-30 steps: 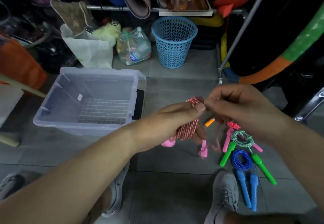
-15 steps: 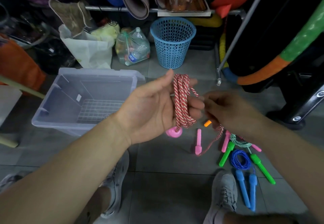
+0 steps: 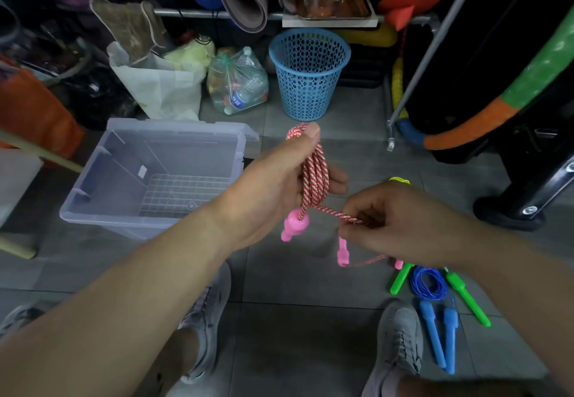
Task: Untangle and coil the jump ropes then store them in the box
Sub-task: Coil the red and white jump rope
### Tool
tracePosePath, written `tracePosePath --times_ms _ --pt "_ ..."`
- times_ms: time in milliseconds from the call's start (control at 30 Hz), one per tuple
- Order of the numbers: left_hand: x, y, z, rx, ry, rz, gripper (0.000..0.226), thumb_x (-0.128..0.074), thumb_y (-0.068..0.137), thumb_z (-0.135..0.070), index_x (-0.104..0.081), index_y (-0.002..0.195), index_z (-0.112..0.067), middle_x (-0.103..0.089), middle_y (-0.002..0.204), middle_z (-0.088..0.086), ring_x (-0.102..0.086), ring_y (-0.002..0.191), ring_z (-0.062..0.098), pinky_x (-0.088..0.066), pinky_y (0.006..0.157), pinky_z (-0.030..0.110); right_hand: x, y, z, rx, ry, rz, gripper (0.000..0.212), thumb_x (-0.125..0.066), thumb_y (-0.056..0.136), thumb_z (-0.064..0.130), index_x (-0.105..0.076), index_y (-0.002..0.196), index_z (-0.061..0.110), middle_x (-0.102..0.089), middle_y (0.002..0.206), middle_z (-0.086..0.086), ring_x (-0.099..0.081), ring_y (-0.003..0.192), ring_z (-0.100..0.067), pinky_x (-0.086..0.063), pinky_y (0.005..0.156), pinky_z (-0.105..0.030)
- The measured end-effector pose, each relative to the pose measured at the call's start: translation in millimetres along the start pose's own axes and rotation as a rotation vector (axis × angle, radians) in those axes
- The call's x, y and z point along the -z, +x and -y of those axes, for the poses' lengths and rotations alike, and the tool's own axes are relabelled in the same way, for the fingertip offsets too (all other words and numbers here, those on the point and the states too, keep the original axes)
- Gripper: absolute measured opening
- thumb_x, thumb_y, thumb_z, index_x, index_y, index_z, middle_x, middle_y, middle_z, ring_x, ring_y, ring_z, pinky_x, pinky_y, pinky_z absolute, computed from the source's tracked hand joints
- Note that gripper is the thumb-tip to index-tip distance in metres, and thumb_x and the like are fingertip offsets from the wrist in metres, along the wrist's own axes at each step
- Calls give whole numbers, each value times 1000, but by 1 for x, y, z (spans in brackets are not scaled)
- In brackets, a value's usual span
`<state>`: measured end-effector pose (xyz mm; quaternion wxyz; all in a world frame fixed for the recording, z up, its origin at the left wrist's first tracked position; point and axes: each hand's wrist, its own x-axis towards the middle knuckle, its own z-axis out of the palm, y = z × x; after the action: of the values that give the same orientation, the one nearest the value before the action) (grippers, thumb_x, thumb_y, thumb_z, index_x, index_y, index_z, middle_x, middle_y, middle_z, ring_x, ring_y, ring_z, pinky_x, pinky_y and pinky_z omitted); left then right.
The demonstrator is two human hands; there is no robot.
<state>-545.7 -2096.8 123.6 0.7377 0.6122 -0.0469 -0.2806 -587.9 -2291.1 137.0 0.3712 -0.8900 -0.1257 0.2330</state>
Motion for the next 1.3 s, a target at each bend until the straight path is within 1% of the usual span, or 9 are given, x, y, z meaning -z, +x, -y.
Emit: tracePosePath --times_ms 100,200,367,567,800,900,1033,1133,1300 --pt "4 1 4 36 199 3 72 -58 74 -82 -70 100 -16 -75 92 15 -61 93 60 -43 94 58 5 0 -1 -8 141 36 24 -67 90 16 -69 67 20 -63 56 2 -55 52 -2 -43 56 -20" --pt "13 -6 8 81 524 122 75 -45 78 -87 -56 117 -24 -73 78 1 -64 95 51 -42 105 62 11 -2 2 26 334 30 19 -69 90 10 -66 71 12 -61 54 0 -59 54 -8 -53 63 -31" --pt "2 -11 9 201 122 284 76 -37 88 -71 -56 122 -6 -70 91 15 -68 84 27 -53 77 29 20 0 -3 47 548 -319 15 -70 90 19 -70 77 10 -46 53 -5 -44 47 -12 -49 53 -30" --pt "1 -13 5 254 -80 453 66 -35 98 -48 -41 143 0 -59 80 18 -61 69 23 -23 110 71 13 7 -3 45 509 -488 19 -77 75 29 -70 81 12 -66 66 6 -57 59 -3 -49 55 -16" --pt "2 -16 -5 229 -386 631 64 -37 99 -44 -44 140 4 -51 76 10 -50 70 23 -36 99 49 16 6 -6 -3 542 -408 36 -66 76 45 -70 77 9 -59 64 -5 -52 55 -6 -47 53 -16" --pt "1 -18 -8 148 -555 576 60 -44 96 -38 -44 140 2 -54 79 9 -51 73 22 -38 96 44 11 7 -10 -30 518 -329 32 -60 92 34 -72 65 23 -56 60 -5 -52 55 -11 -50 56 -22" --pt "3 -12 -10 15 -645 394 70 -43 94 -43 -29 153 -8 -63 112 17 -63 106 30 -39 112 44 0 11 -15 -91 335 -279 39 -55 100 26 -73 66 31 -59 58 -2 -57 56 -22 -51 59 -36" --pt "8 -7 -9 -41 -696 270 56 -38 97 -49 -49 133 -8 -61 133 20 -55 130 34 -29 120 46 -8 7 -9 -58 97 -135 26 -55 99 31 -73 85 19 -64 63 -2 -61 58 -17 -45 46 -22" --pt "3 -1 -1 -59 -336 67 49 -40 96 -50 -57 120 -12 -65 129 23 -60 126 34 -34 116 47 -8 3 -7 38 -8 -87 28 -64 95 28 -62 70 16 -53 56 1 -44 48 -4 -37 48 -19"
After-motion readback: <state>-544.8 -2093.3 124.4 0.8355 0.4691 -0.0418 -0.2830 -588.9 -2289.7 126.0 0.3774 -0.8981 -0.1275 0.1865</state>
